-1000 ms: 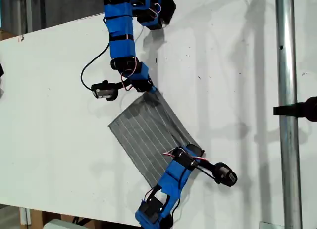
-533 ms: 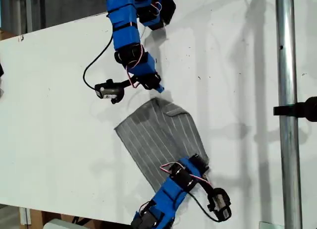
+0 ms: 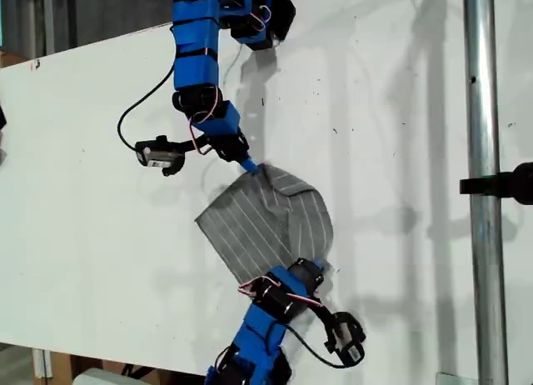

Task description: Grasp corners of a towel and fold twice.

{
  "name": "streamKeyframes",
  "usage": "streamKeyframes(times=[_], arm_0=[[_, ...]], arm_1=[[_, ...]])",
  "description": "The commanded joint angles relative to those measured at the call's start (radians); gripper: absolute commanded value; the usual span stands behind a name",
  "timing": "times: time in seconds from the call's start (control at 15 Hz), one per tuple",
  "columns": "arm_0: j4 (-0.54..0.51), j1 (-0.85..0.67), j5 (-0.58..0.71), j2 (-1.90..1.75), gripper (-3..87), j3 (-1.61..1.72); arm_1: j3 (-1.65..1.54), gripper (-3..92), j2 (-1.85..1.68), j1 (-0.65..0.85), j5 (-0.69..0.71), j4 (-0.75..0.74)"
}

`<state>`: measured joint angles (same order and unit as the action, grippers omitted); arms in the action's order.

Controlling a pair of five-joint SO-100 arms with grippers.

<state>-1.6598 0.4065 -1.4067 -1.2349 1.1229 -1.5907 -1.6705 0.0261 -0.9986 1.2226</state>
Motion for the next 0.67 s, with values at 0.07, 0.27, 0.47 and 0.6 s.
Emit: streamKeyframes(times=[0.07,0.27,0.47,0.6], arm_0=[[0.040,0.141,0.058,0.193,24.7,-0.222],[0.124,0.178,0.054,0.212,34.2,-0.244],[-0.011,0.095,0.037,0.060,37.2,-0.210],[-0.012,0.041,0.038,-0.097,36.6,-0.046]], arm_1=[[0.064,25.6,-0.058,-0.020,-0.037,0.080],[0.106,26.9,0.000,-0.018,-0.052,0.120],[0.239,28.5,0.152,-0.026,-0.063,0.133],[0.281,29.2,0.247,-0.029,-0.086,0.133]])
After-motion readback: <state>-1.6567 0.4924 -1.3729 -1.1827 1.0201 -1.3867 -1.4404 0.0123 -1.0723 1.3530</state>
